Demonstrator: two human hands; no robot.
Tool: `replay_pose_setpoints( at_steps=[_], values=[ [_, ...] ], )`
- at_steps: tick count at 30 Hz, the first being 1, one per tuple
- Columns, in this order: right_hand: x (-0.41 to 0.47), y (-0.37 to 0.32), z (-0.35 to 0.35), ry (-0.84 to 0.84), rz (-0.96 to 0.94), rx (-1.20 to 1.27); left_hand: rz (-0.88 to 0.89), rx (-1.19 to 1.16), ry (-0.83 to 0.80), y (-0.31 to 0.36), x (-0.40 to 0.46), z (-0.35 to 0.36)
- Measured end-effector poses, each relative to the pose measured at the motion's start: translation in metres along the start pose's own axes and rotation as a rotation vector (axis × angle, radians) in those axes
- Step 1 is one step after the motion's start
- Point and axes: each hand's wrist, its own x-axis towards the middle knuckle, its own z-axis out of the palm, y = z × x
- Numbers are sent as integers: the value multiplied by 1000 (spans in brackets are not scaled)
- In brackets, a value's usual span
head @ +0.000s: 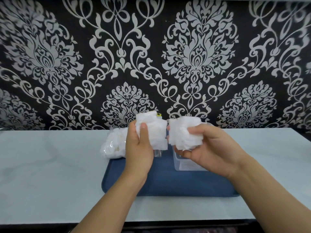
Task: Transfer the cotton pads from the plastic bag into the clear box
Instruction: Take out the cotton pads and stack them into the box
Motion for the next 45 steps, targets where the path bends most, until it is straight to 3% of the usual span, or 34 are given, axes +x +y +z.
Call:
replay_pose_setpoints(
  at_steps=[4,11,15,21,24,28,37,45],
  values=[
    [4,18,12,112,8,-242,24,-88,97,1,-4,5],
    [5,11,1,271,-127,-498,-115,-296,30,5,-5,2],
    [-6,-7,-9,230,-186,-553,-179,-388,32,10,-1,-4],
    [-12,-18,-9,-11,-200,-404,-178,-310,-79,15,-4,-5],
    [-1,-14,-3,14,-194,-519,-169,-190,-226,15,-10,0],
    [3,-17,-7,80,-144,-638,-226,-262,-335,19,-16,3],
    [2,-19,-17,95,-115,-461,-308,-377,-408,21,-13,-1],
    [-3,-25,-21,133,-149,-235,-269,-297,-299,15,-9,0]
  ],
)
